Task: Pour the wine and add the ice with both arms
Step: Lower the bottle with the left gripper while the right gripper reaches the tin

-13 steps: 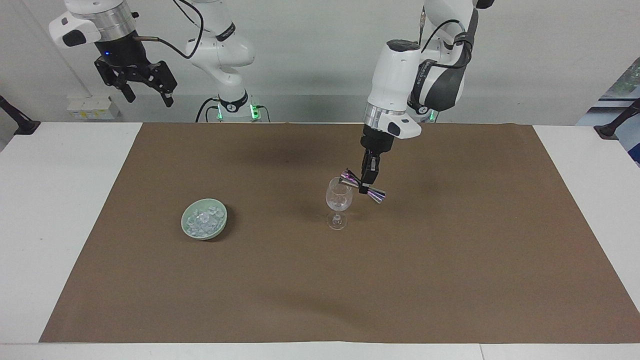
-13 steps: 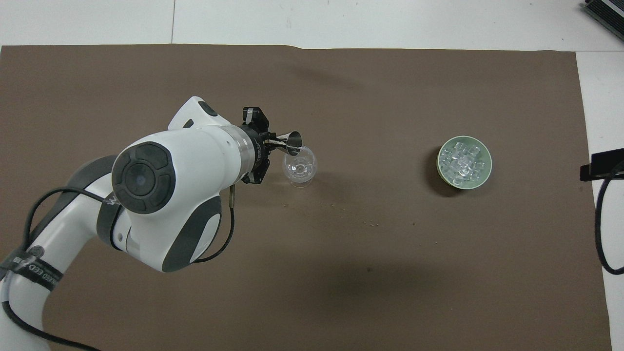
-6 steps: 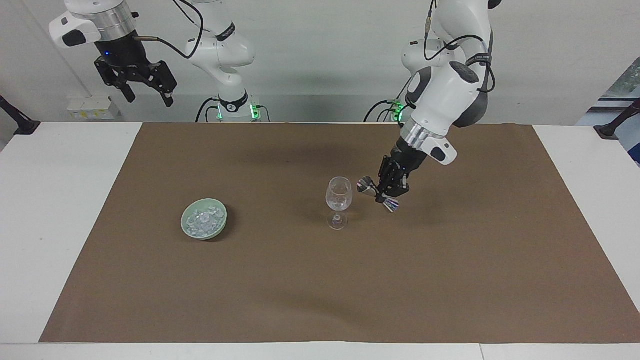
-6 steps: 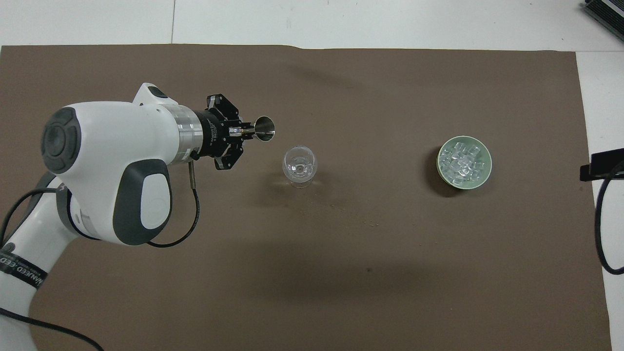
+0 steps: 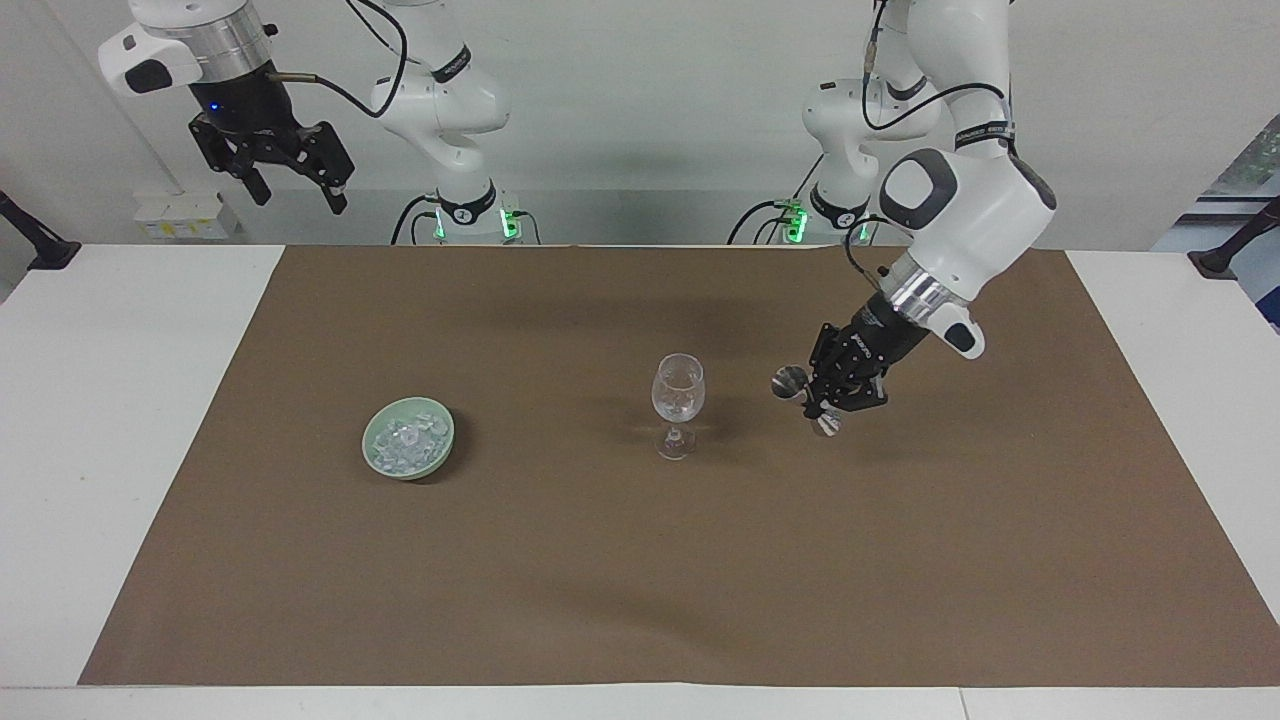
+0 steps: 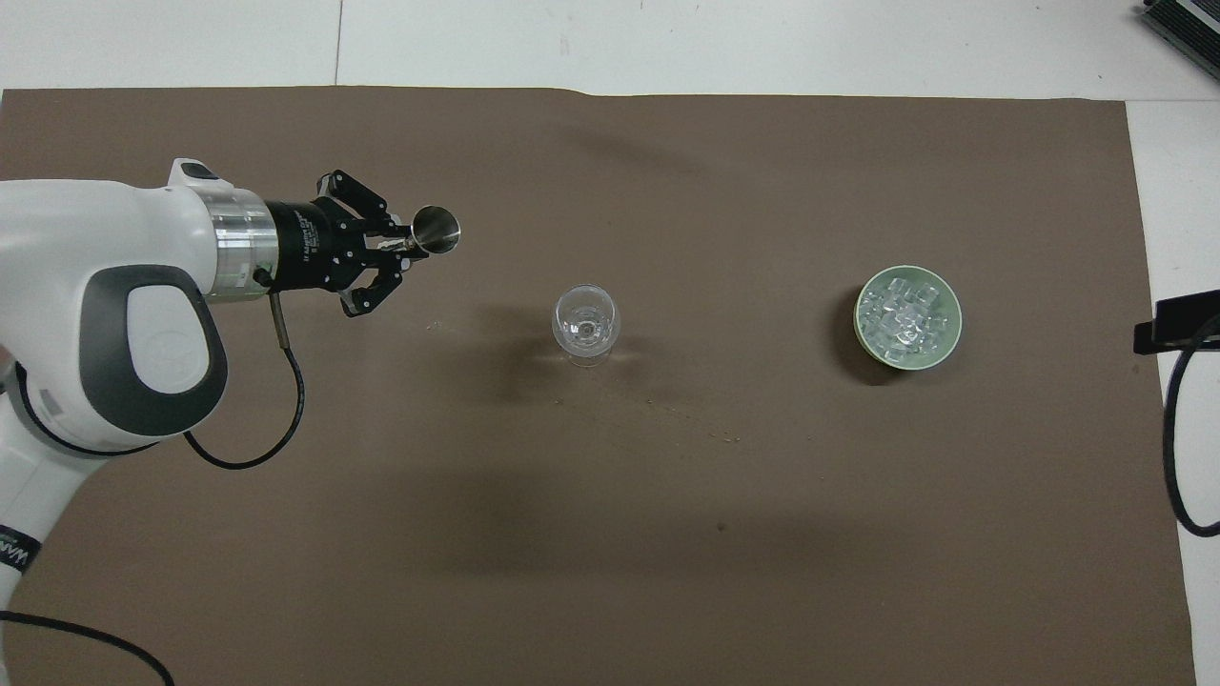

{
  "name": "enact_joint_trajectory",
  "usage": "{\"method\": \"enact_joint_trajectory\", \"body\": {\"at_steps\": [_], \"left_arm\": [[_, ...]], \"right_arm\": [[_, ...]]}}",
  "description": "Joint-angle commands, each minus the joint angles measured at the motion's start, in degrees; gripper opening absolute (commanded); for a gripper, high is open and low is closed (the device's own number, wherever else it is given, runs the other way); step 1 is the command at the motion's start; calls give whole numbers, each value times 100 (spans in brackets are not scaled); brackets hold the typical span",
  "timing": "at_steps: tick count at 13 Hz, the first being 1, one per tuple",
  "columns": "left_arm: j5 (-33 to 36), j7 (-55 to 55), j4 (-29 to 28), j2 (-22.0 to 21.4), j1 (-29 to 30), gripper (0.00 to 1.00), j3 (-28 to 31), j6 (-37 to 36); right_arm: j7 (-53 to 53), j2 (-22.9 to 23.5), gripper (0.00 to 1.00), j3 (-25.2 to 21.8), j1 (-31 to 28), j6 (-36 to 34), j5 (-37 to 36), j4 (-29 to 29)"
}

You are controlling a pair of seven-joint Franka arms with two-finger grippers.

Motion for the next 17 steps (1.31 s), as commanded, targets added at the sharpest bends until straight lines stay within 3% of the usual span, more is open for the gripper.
{"method": "enact_joint_trajectory", "body": {"at_steps": [1,9,13,17], "left_arm": [[-757,740,-179,-155,-106,0,535,-505],[-2340,1725,-381,64,-89,0,1906,-1734],[-2614,2263,-513,249,-62,0,2514,-2290],[-2974,2921,-513,626,16,0,3050,-3018]], "right_arm": [[-184,-77,100,-45,-29,66,106,-75],[-782,63,100,113,-3,1402,133,-996],[-1116,379,100,219,-3,2095,133,-1332],[-1275,669,100,219,-3,2290,133,-1332]]}}
